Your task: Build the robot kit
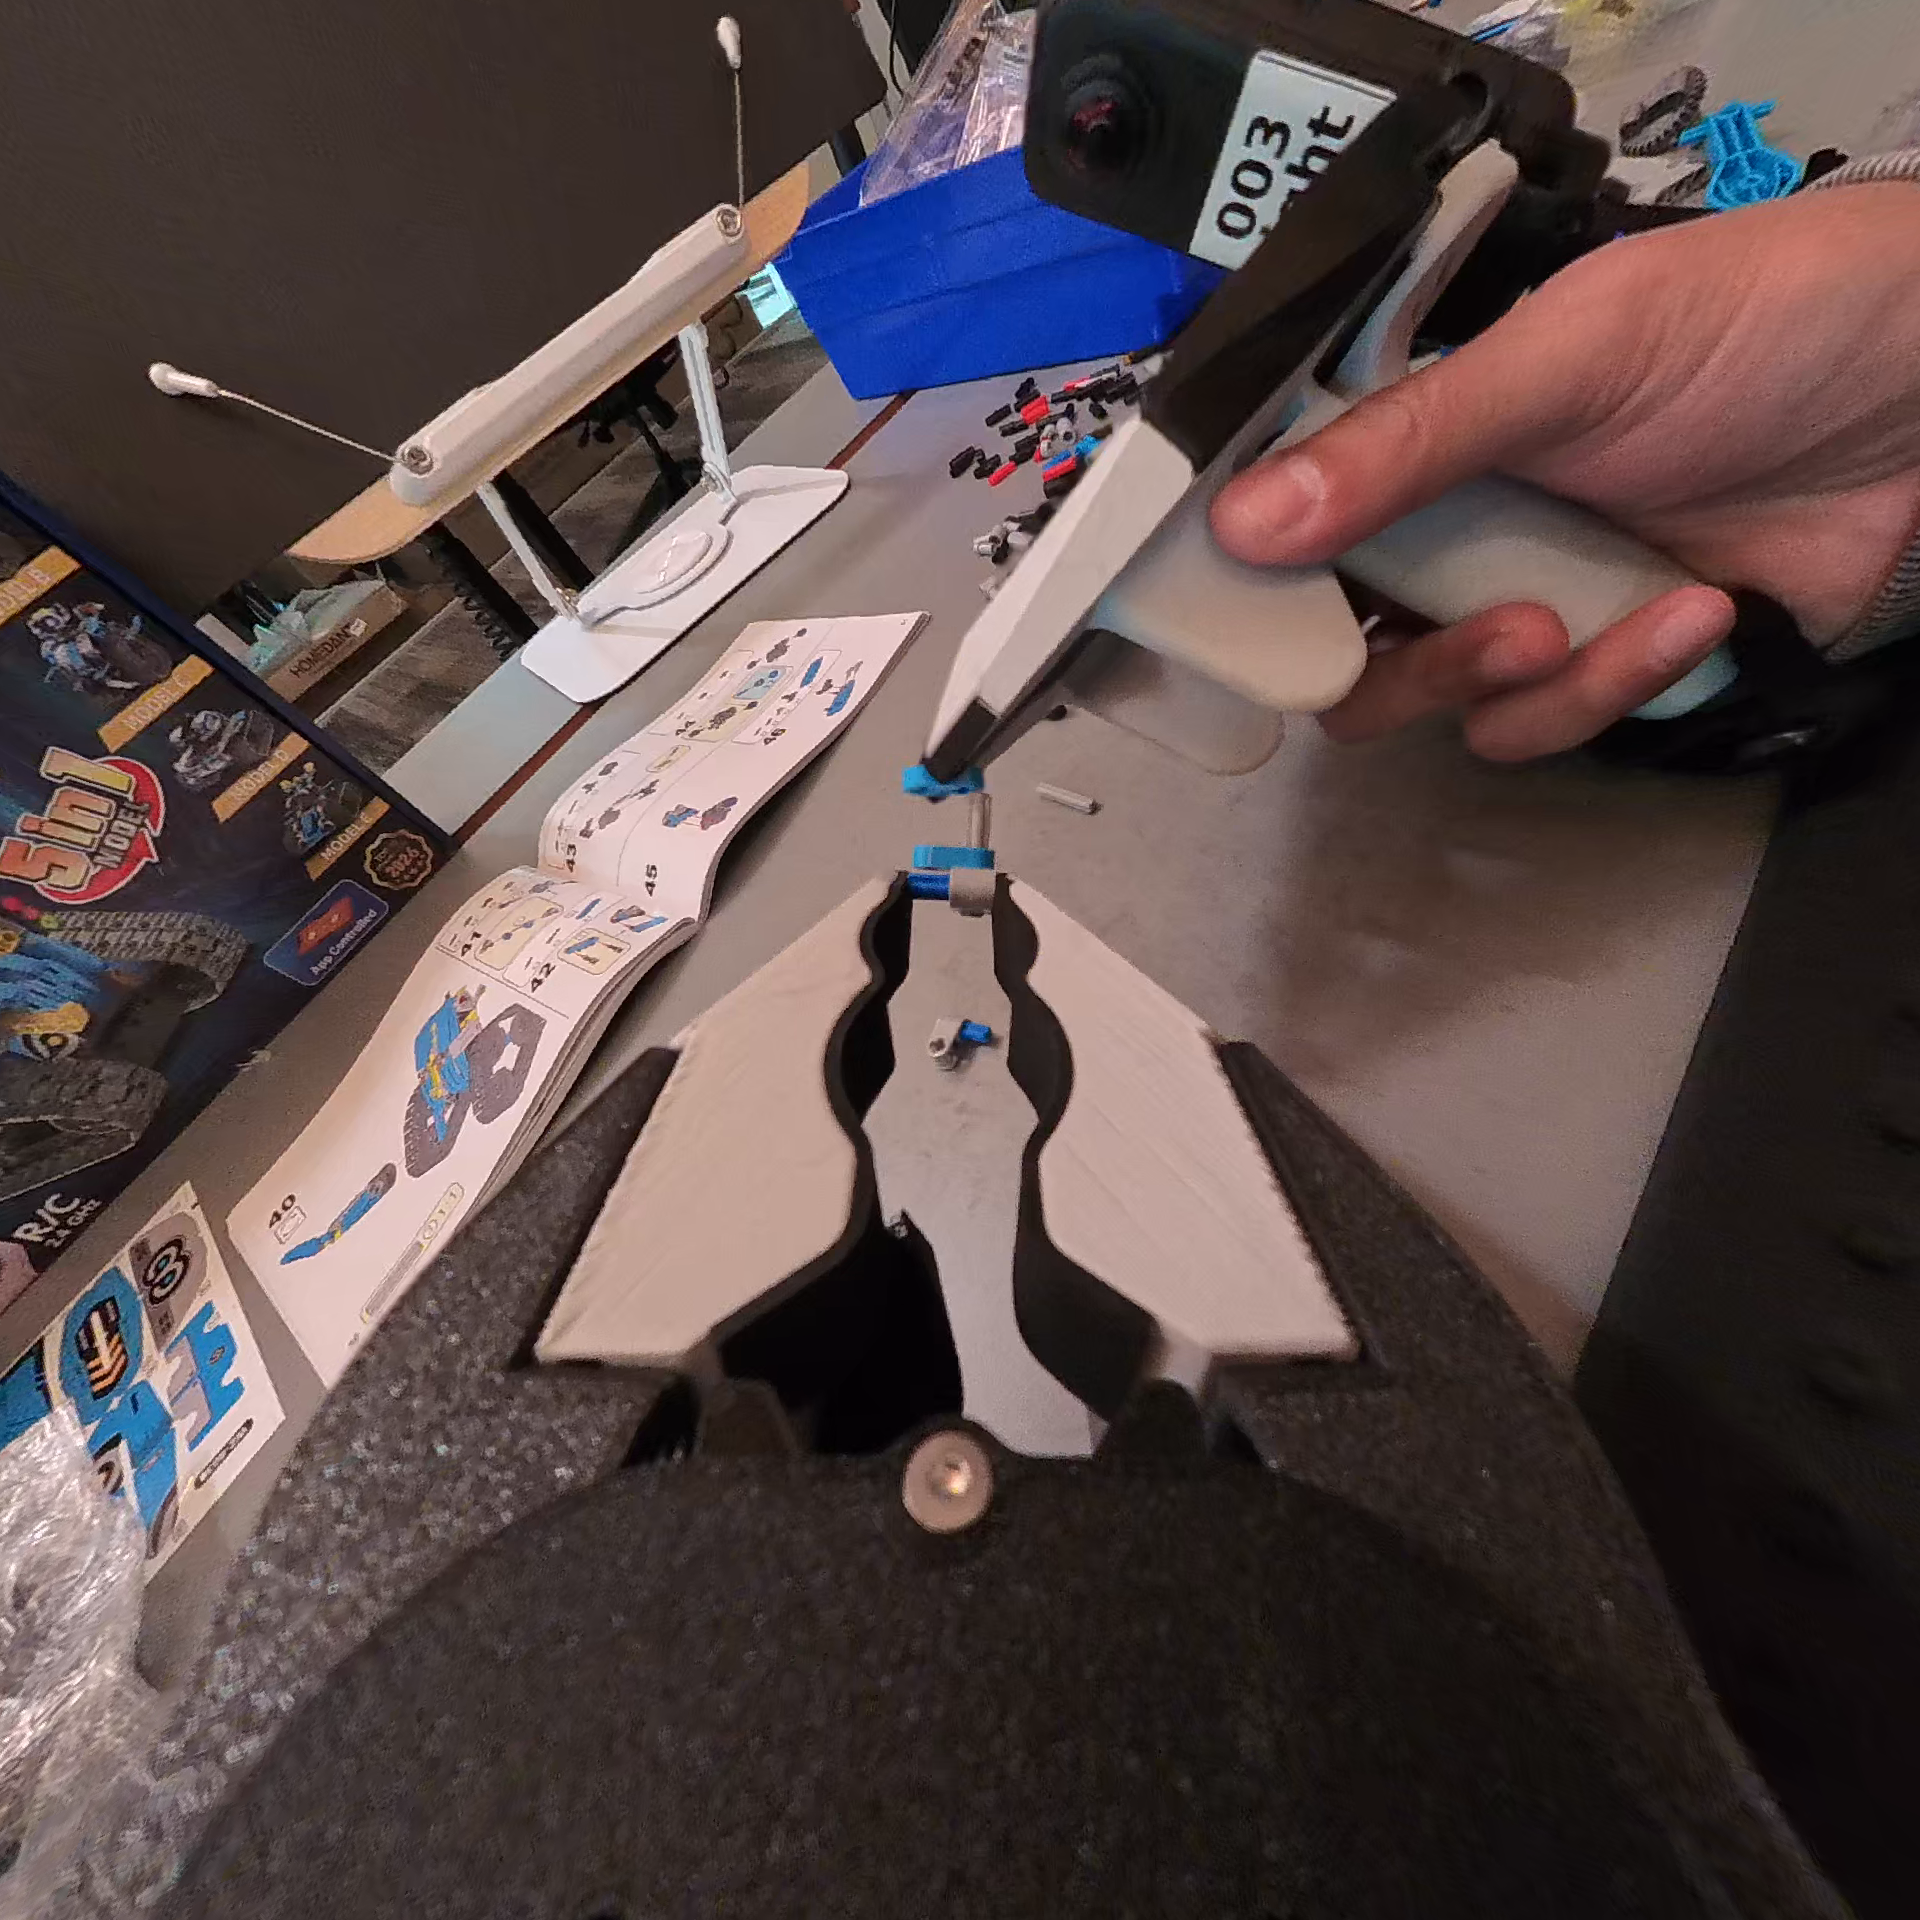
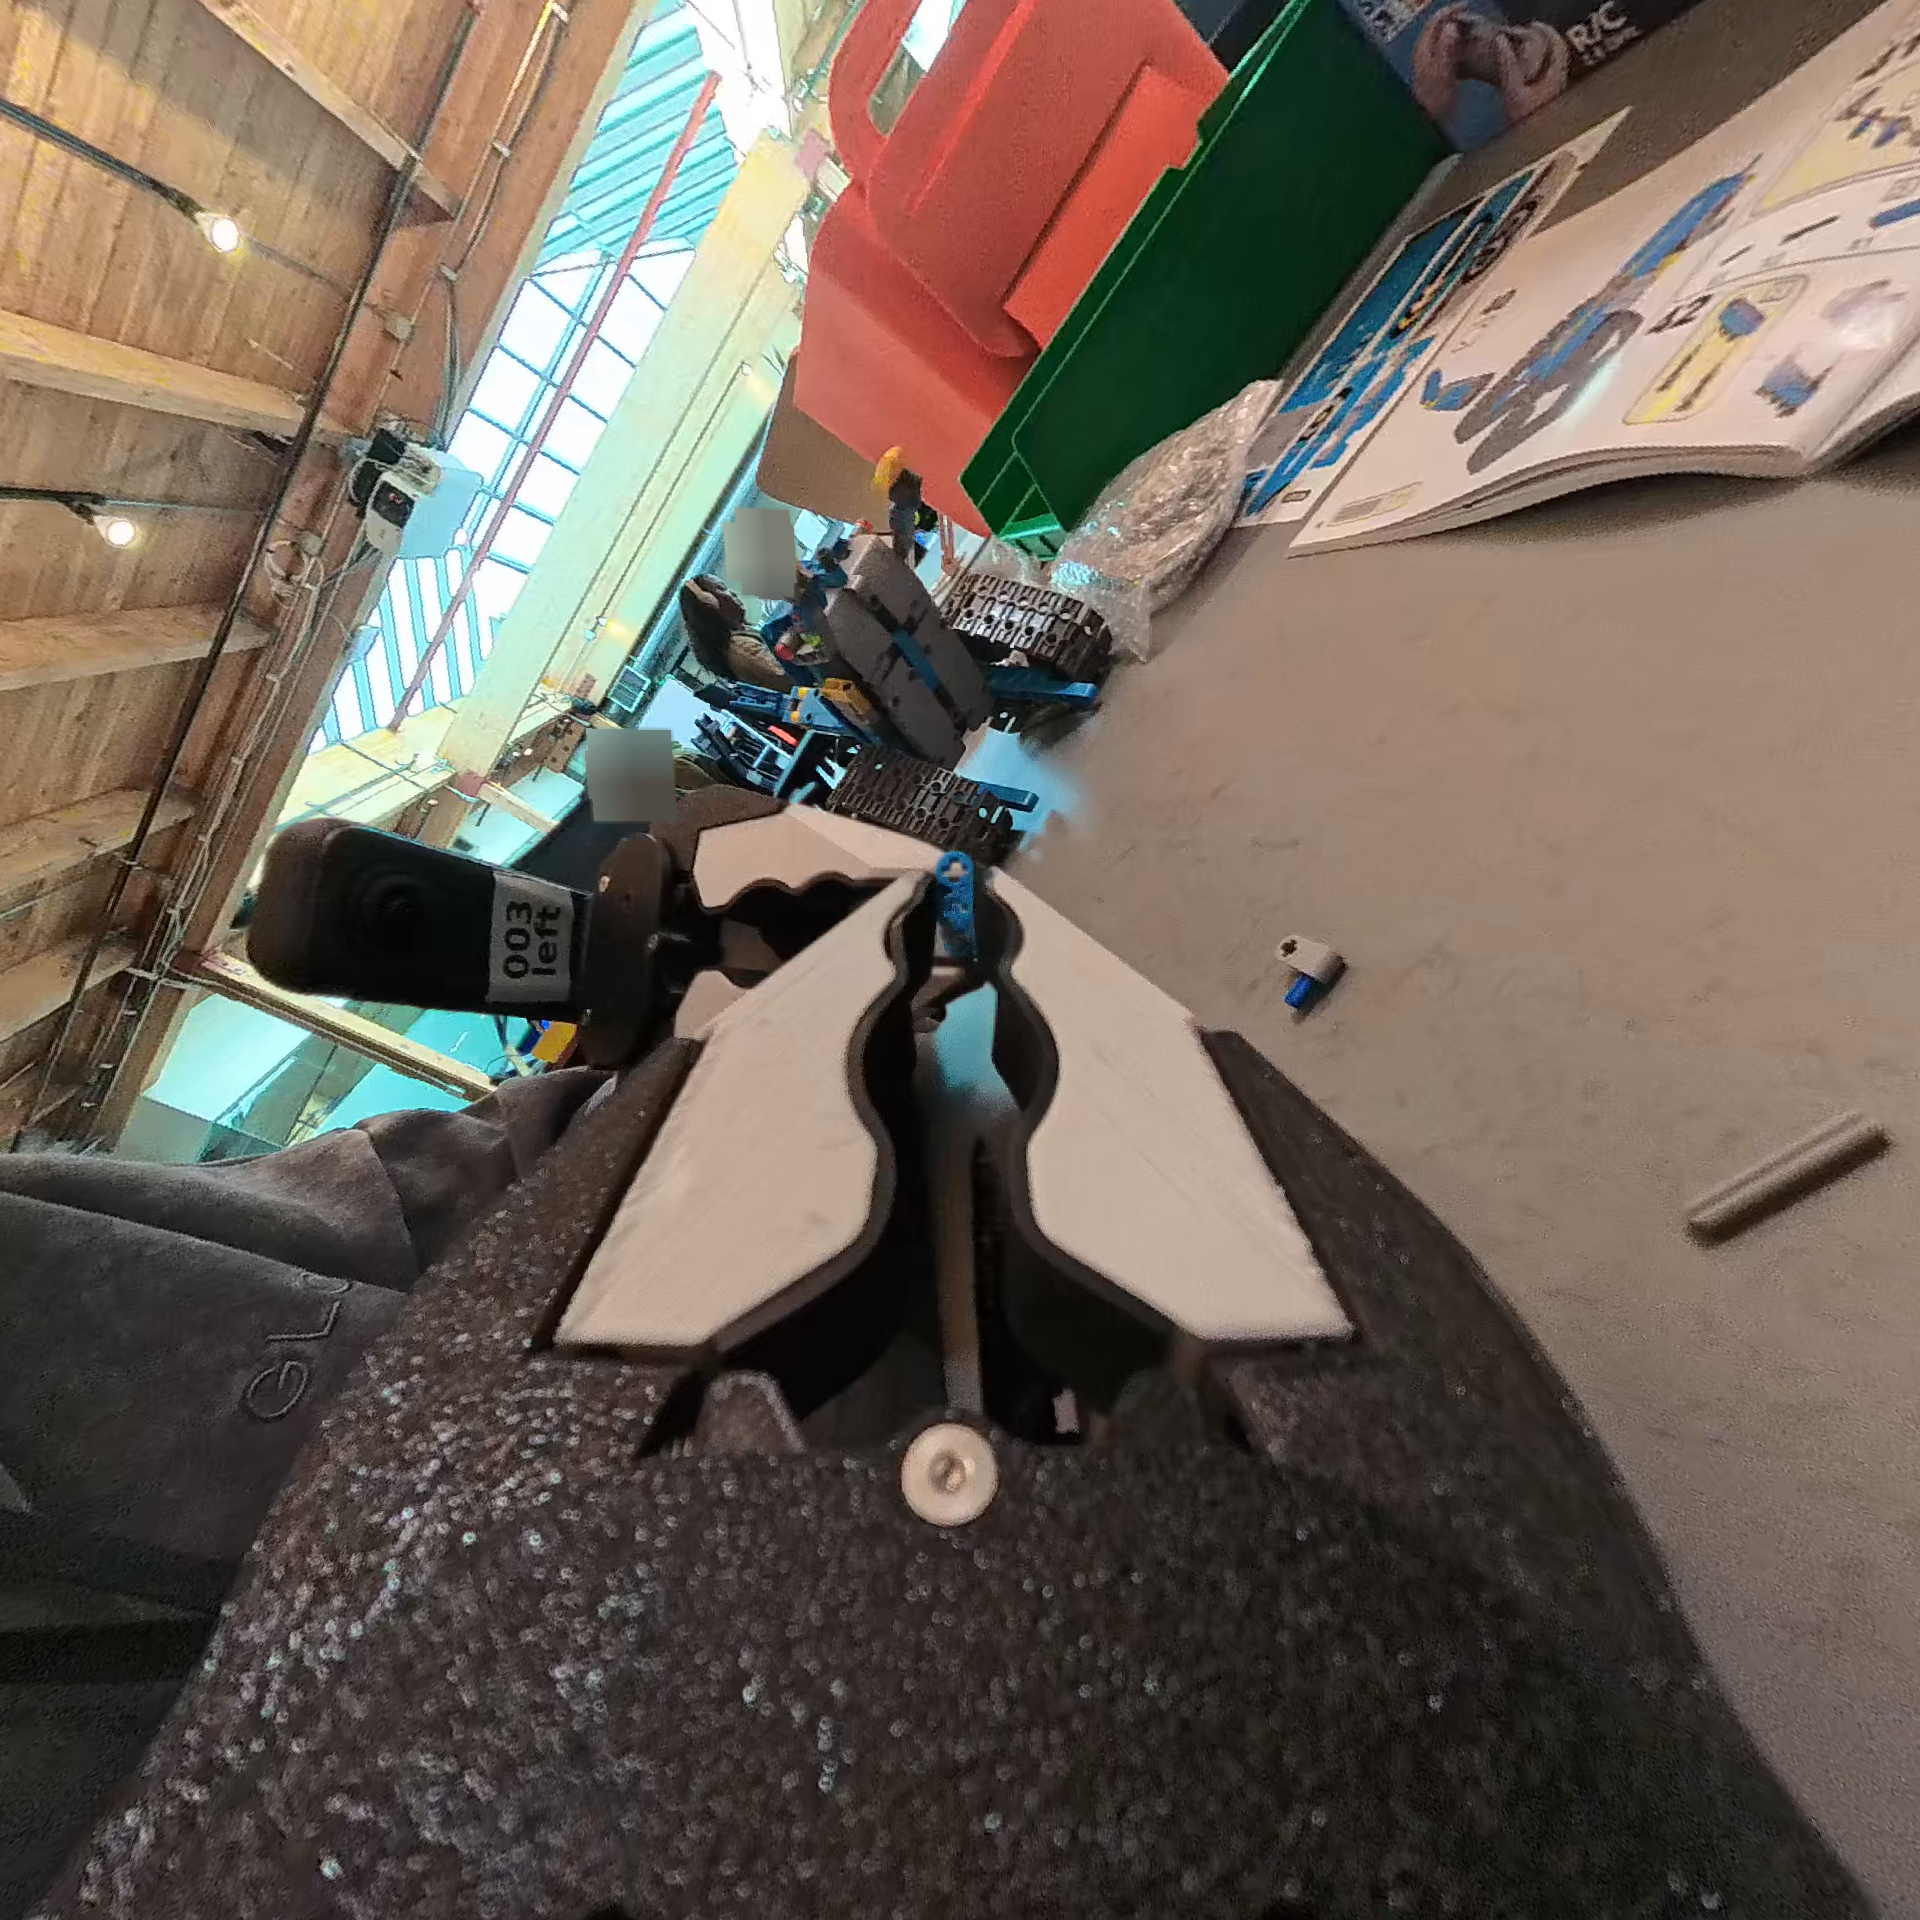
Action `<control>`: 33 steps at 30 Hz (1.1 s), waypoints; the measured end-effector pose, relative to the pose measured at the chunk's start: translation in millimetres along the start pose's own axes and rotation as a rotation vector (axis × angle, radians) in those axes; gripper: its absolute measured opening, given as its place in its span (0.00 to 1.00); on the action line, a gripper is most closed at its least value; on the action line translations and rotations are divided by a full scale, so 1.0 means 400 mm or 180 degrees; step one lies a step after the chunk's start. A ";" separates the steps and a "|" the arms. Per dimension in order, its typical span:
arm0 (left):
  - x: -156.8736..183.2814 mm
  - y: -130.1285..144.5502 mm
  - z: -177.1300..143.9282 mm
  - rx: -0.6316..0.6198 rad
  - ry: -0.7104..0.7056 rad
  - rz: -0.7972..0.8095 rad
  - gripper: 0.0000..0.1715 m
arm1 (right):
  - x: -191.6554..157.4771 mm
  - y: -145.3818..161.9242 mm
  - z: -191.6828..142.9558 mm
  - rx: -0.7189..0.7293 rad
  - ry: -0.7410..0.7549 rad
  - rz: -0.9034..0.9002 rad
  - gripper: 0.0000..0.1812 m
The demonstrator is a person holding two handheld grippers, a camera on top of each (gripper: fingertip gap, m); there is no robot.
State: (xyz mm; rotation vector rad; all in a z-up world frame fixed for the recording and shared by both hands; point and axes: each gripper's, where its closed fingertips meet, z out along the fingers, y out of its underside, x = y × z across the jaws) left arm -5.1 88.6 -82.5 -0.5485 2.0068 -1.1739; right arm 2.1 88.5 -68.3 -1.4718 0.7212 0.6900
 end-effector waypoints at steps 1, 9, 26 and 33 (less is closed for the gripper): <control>-0.001 0.002 0.001 -0.0004 0.0015 -0.0037 0.09 | 0.000 0.000 0.000 -0.0001 0.0008 -0.0015 0.03; -0.003 0.008 0.003 -0.0024 0.0071 -0.0159 0.08 | 0.012 0.008 0.006 -0.0022 0.0110 -0.0033 0.03; -0.038 -0.040 -0.019 0.0194 -0.0406 -0.0068 0.08 | -0.029 -0.030 0.019 0.0526 -0.0538 0.0755 0.03; -0.074 -0.039 -0.021 0.0210 -0.0581 -0.0504 0.08 | -0.031 -0.063 0.043 0.0989 -0.0458 0.0735 0.03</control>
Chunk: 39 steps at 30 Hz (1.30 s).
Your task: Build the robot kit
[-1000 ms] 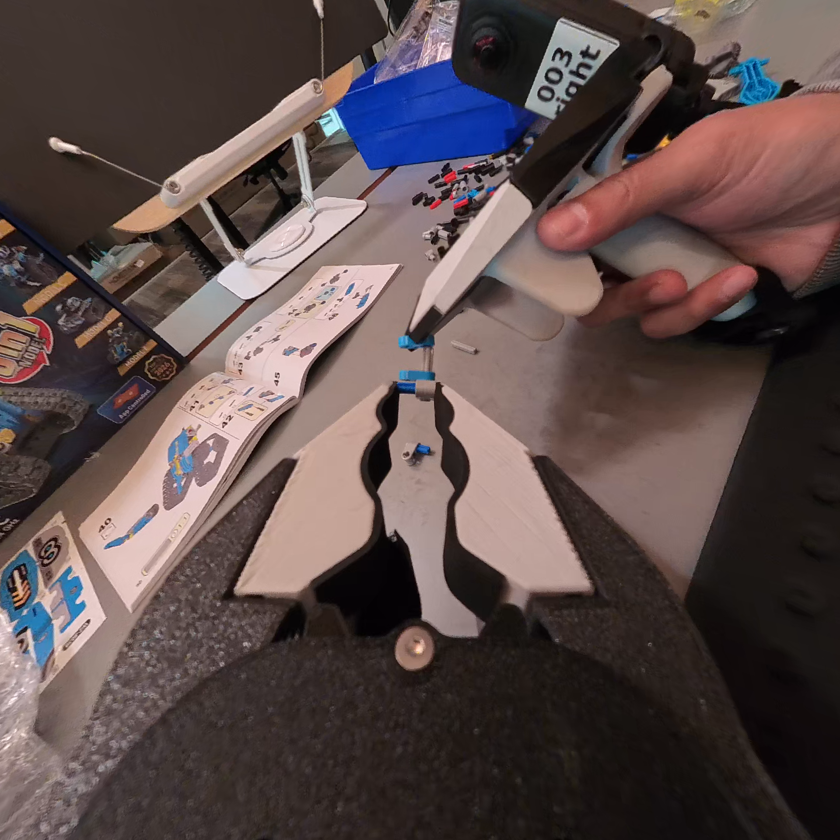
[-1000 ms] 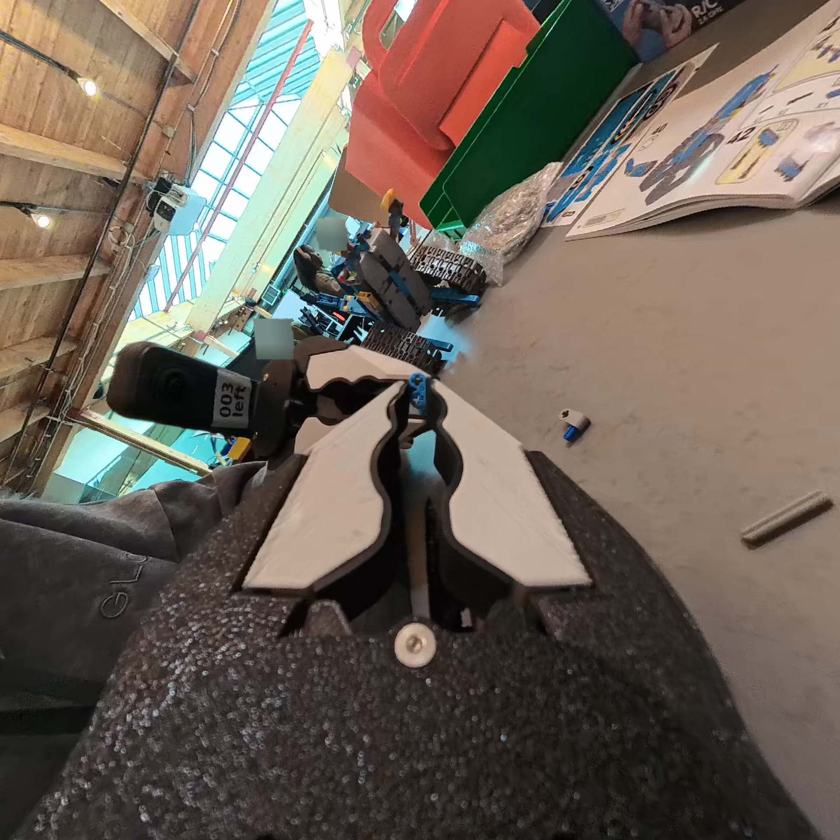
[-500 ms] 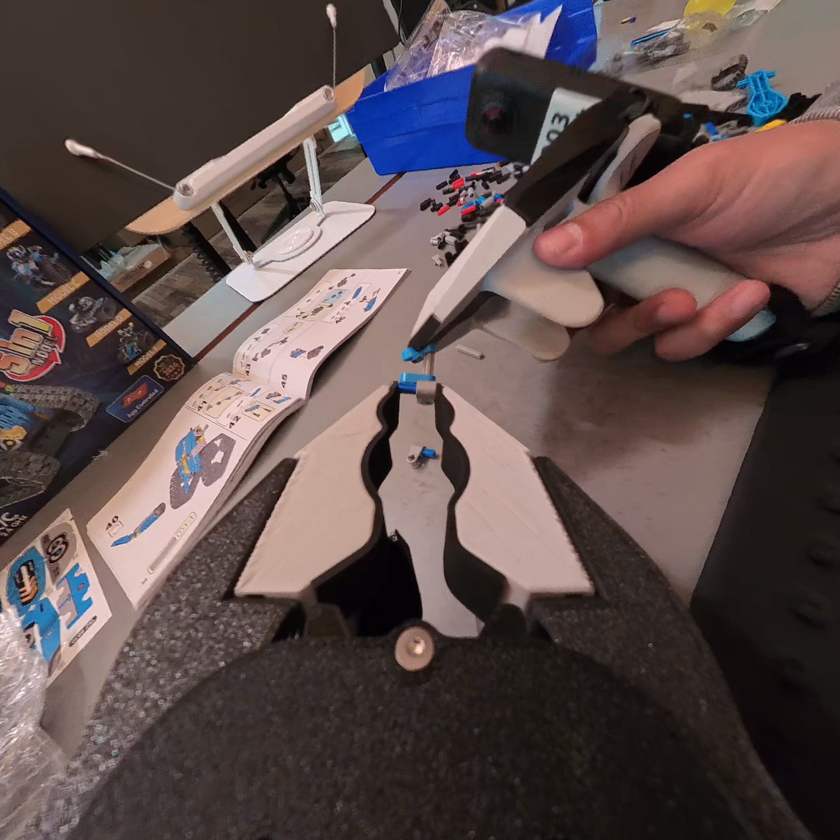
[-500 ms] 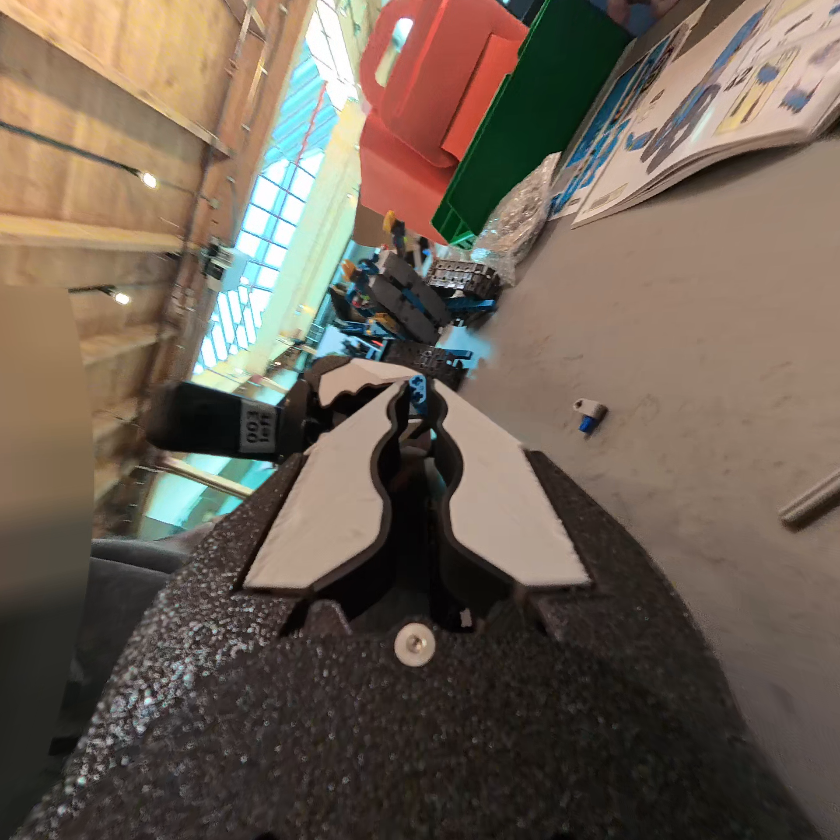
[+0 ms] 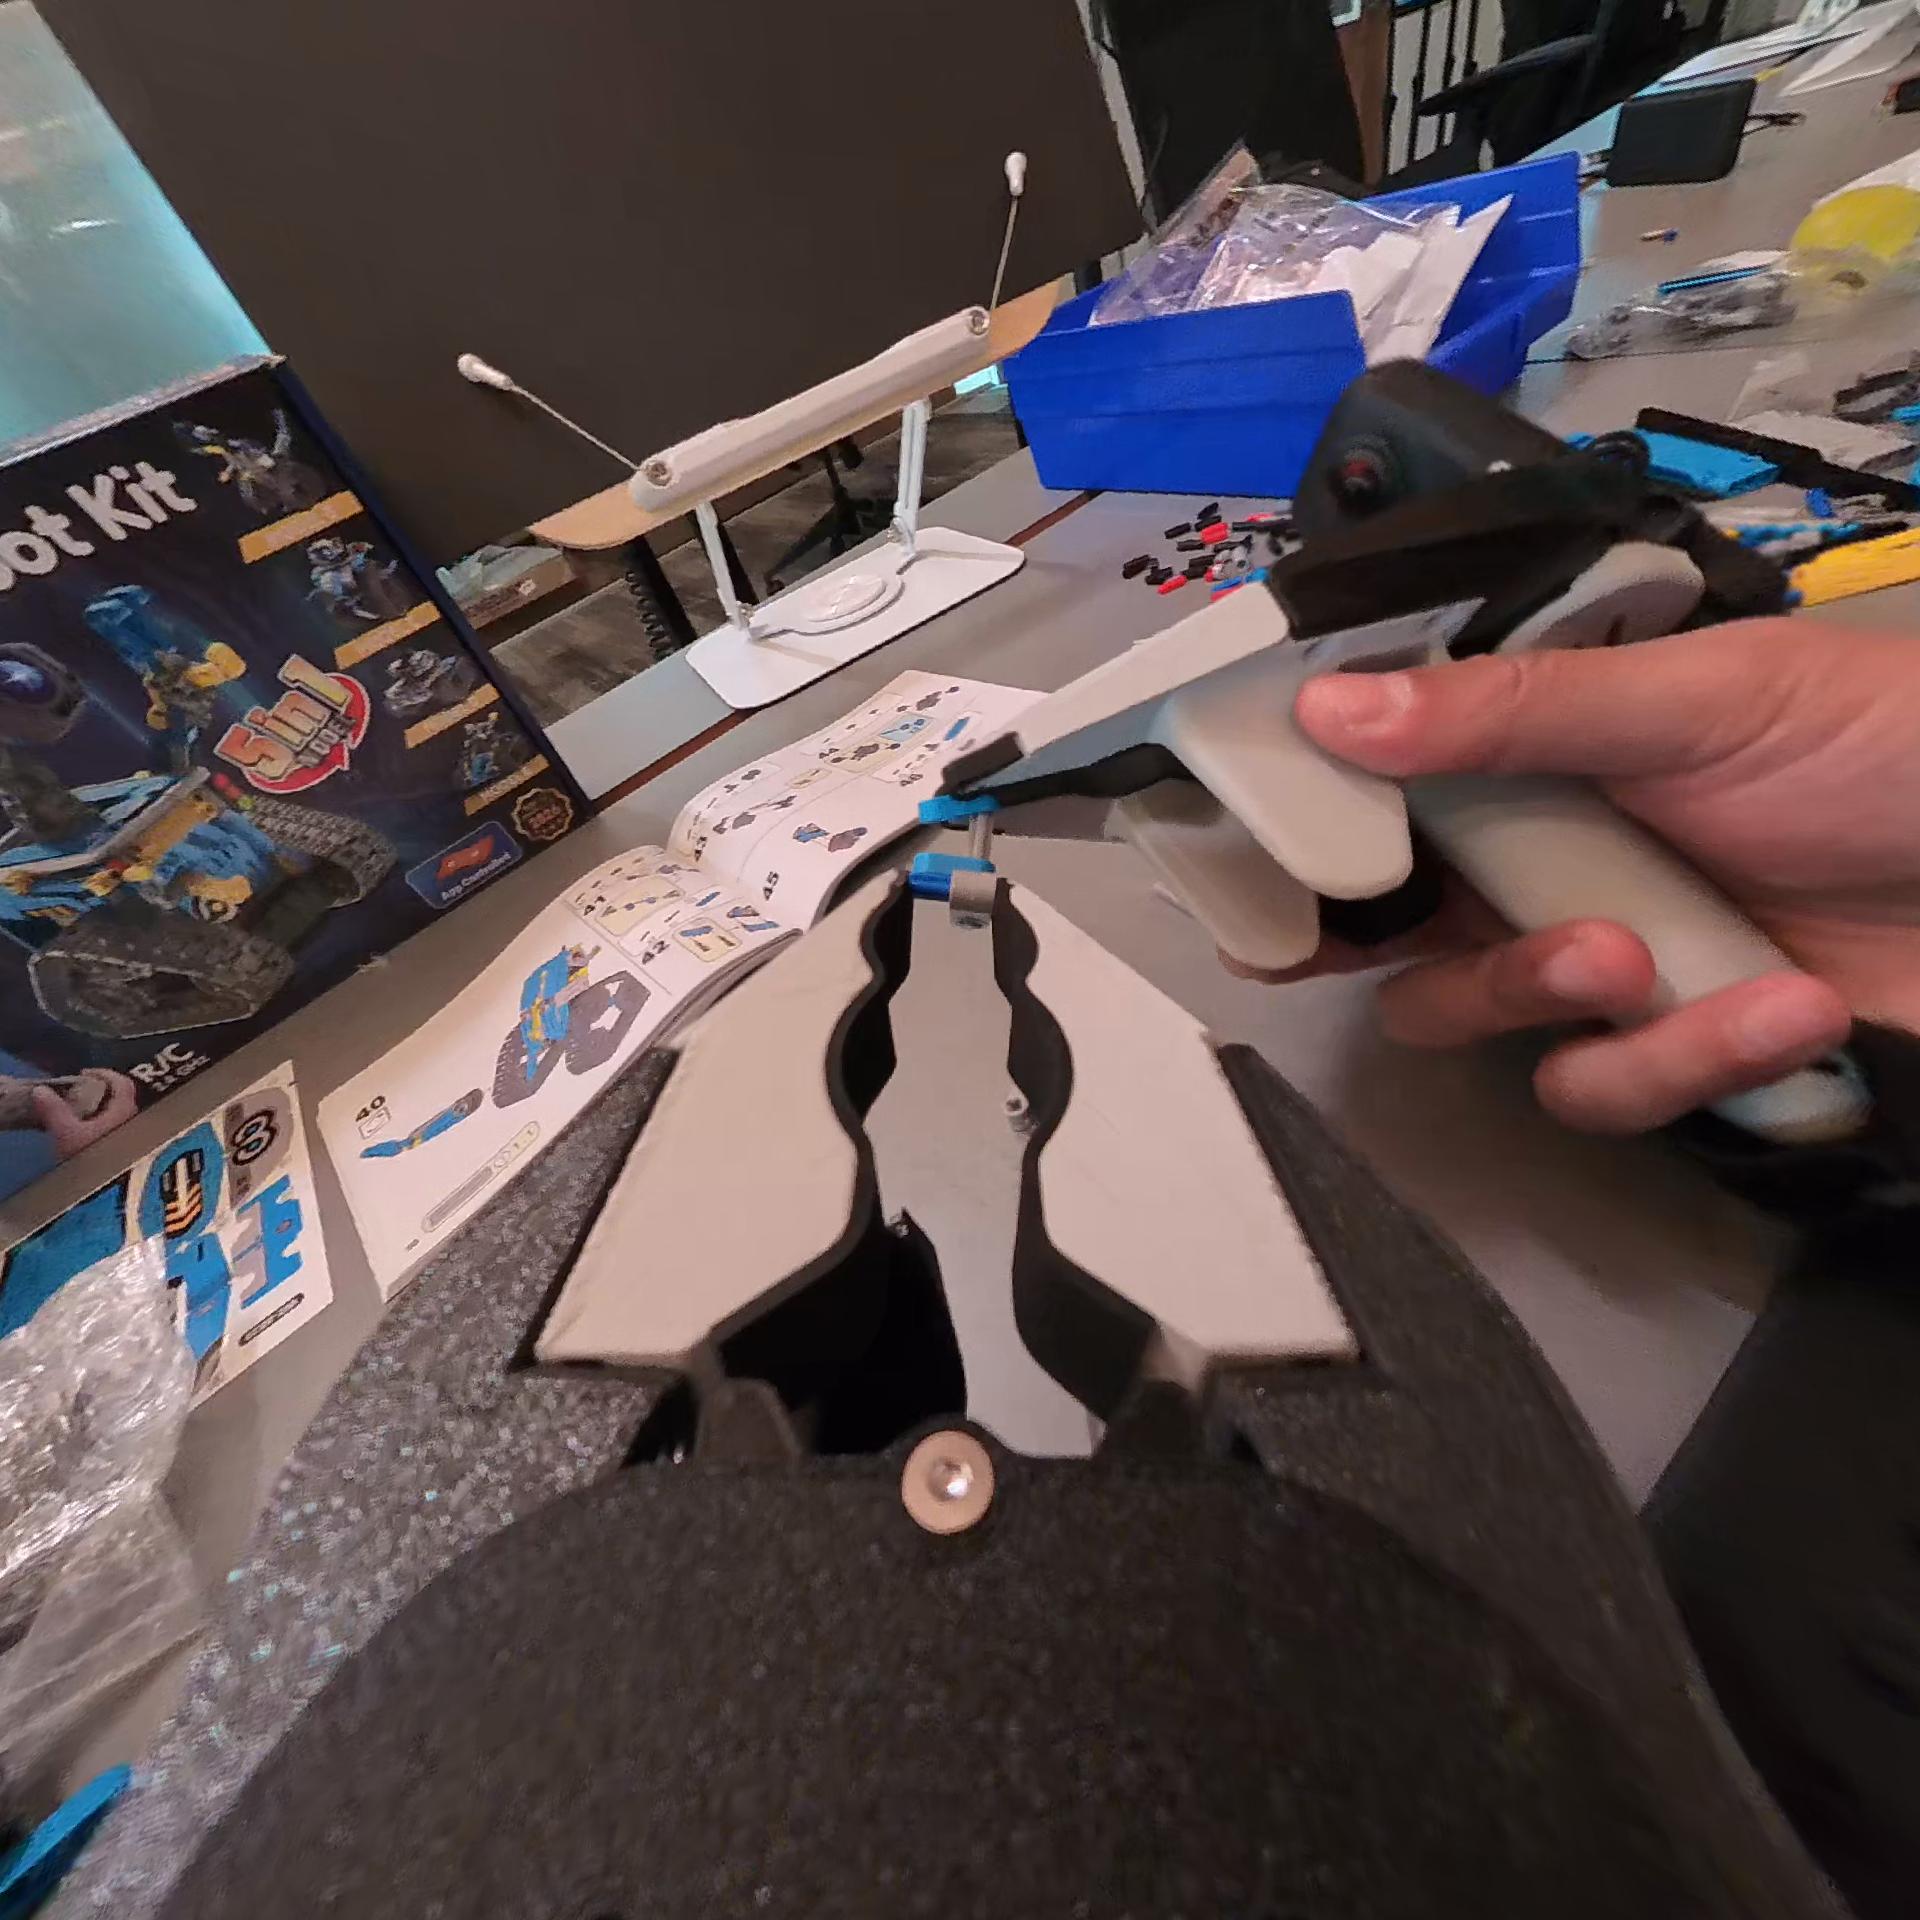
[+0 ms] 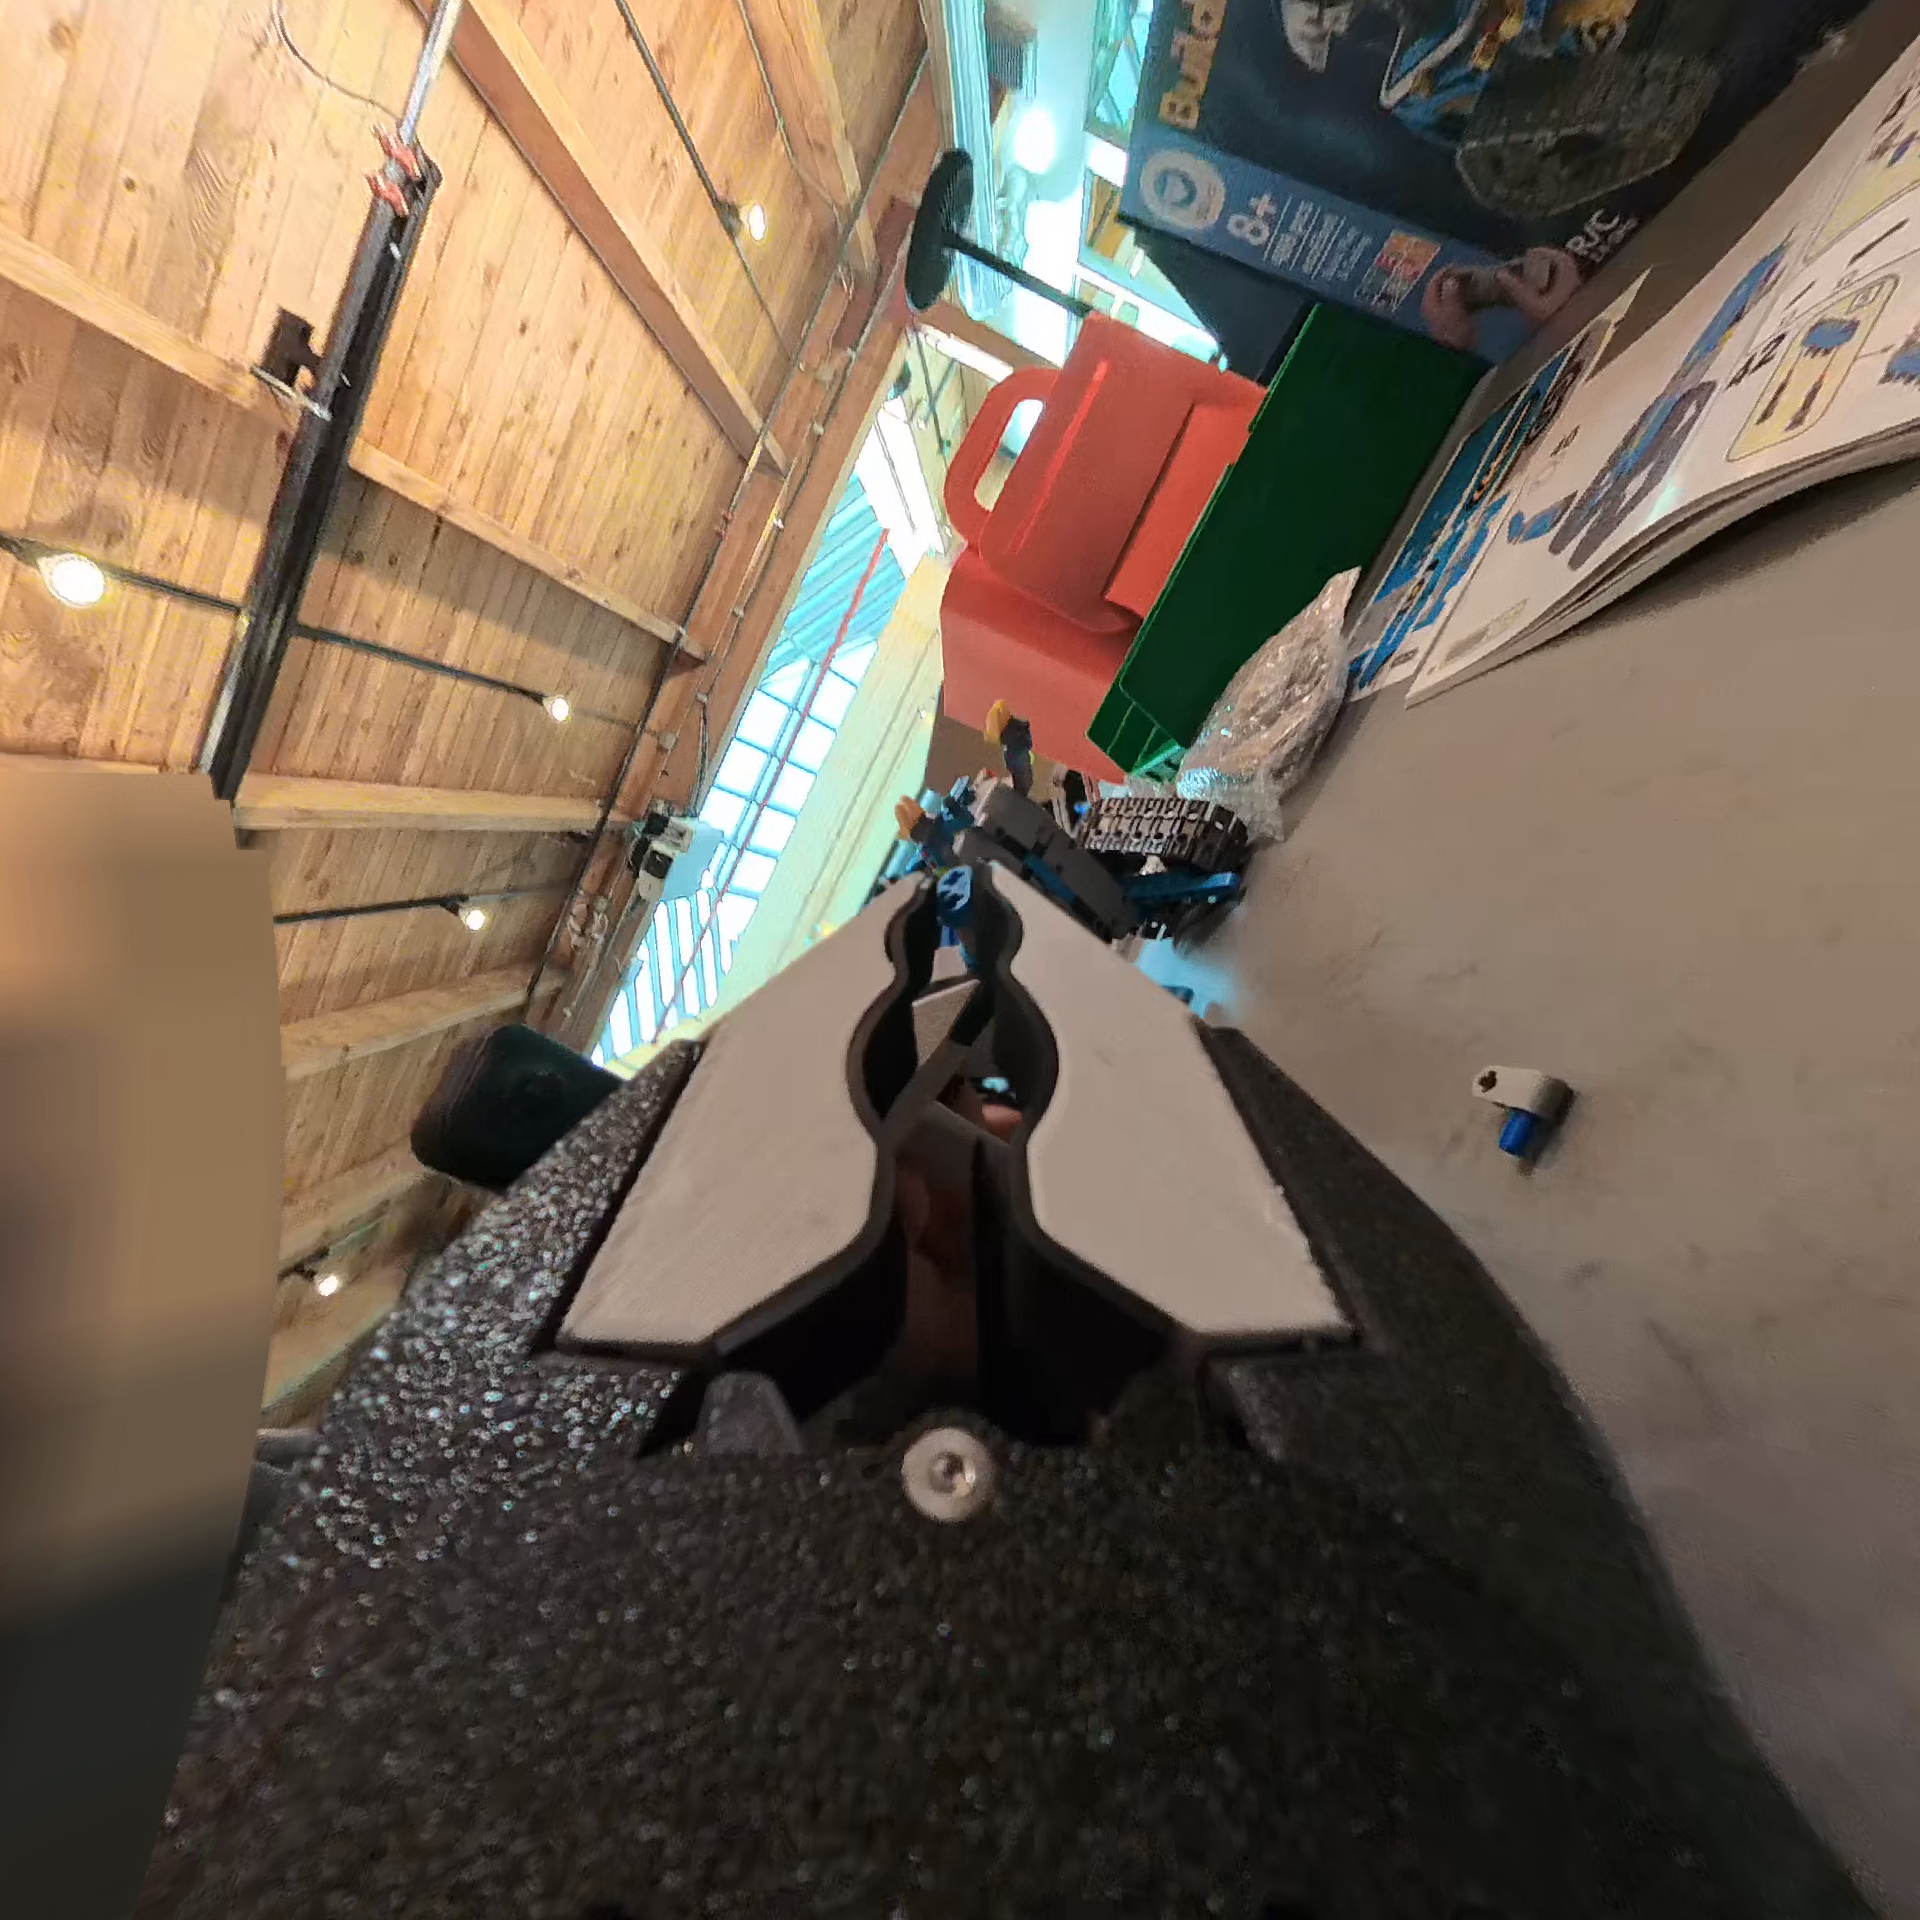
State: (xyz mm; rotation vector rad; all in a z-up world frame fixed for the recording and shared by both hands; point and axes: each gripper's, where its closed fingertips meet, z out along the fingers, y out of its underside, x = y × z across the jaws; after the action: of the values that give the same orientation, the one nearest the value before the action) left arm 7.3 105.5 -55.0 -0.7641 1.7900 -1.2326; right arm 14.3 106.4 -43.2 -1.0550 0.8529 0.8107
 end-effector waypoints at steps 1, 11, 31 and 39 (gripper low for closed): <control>-0.003 -0.001 0.001 -0.0006 -0.0044 -0.0009 0.08 | 0.000 -0.002 0.003 0.0071 -0.0033 0.0068 0.03; -0.026 -0.012 -0.008 0.0039 -0.0292 0.0030 0.08 | -0.010 -0.008 0.026 0.0405 -0.0408 0.0606 0.03; -0.043 -0.063 -0.038 0.0416 -0.0469 0.0272 0.08 | -0.146 0.039 0.058 -0.0177 -0.1038 0.0243 0.01; -0.034 -0.040 -0.021 0.0272 -0.0266 0.0111 0.08 | -0.088 0.012 0.040 -0.0199 -0.0377 -0.0380 0.00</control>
State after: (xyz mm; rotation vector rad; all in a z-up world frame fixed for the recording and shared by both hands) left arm 7.2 115.1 -34.6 -0.7223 1.6659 -1.2283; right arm -2.2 117.8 -9.8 -1.0913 0.6620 0.7950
